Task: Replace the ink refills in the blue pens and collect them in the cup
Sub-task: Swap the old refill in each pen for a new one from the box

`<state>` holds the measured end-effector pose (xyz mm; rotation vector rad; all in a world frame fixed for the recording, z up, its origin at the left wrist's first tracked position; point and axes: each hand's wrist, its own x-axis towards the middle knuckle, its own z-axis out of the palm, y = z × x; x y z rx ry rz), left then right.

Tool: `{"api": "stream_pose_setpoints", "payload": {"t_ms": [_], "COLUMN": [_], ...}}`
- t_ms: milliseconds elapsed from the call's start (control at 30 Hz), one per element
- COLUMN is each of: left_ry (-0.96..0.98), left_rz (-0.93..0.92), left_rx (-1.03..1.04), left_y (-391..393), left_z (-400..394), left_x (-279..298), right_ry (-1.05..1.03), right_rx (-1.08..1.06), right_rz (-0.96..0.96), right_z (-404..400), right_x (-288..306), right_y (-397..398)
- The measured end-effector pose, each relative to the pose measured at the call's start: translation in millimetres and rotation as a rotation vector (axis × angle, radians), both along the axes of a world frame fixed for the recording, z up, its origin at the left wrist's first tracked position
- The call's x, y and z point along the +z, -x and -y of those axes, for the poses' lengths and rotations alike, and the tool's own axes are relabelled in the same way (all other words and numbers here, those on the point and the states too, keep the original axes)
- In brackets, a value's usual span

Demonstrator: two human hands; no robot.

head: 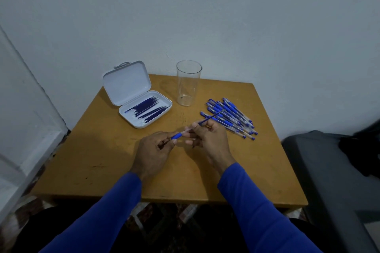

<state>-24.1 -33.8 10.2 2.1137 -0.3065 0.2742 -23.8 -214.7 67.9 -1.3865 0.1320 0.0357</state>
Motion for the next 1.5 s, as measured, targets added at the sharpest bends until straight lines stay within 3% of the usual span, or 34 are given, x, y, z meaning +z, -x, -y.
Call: {"api": "stream_pose_setpoints", "payload": {"t_ms": [267,467,633,800,967,1033,1200,1333,1500], "left_ry": [0.005,0.036,0.015,0.008,0.009,0.023,0.029,-0.006,-0.046], "left_rz": [0.019,0.037,0.022,0.014,0.018,0.014,0.010,0.025,0.030], "left_rx": [-0.022,-0.016,-0.016,-0.007,-0.015,-0.005,0.003,0.007,-0.008], "left_y": [1,1,-1,-1,-1,-1,-2,-2,-4], "left_z": [-1,1,-1,0,-1,0,0,0,3], "left_x": [1,2,-1,-2,-3,-3,-4,-4,-2], "right_ry": [0.116,0.089,0.212,0.180,0.265,0.288,0.594,0.864,0.986], "right_rx": [0.090,-0.071,0.071,-0.011,0.107,0.028,-0.160,-0.093,-0.034], "right_rz": [-0.090,-0.050,-0.094,-0.075,-0.124,-0.122,-0.085,-0.117,-0.191], "right_z": [-1,2,4,5,6,8,15,15,16], "right_x": [0,-3,0,-1,1,0,-10,-10,-12], "right_y": [-1,-3,-1,-1,0,-1,-11,-12,-12]}}
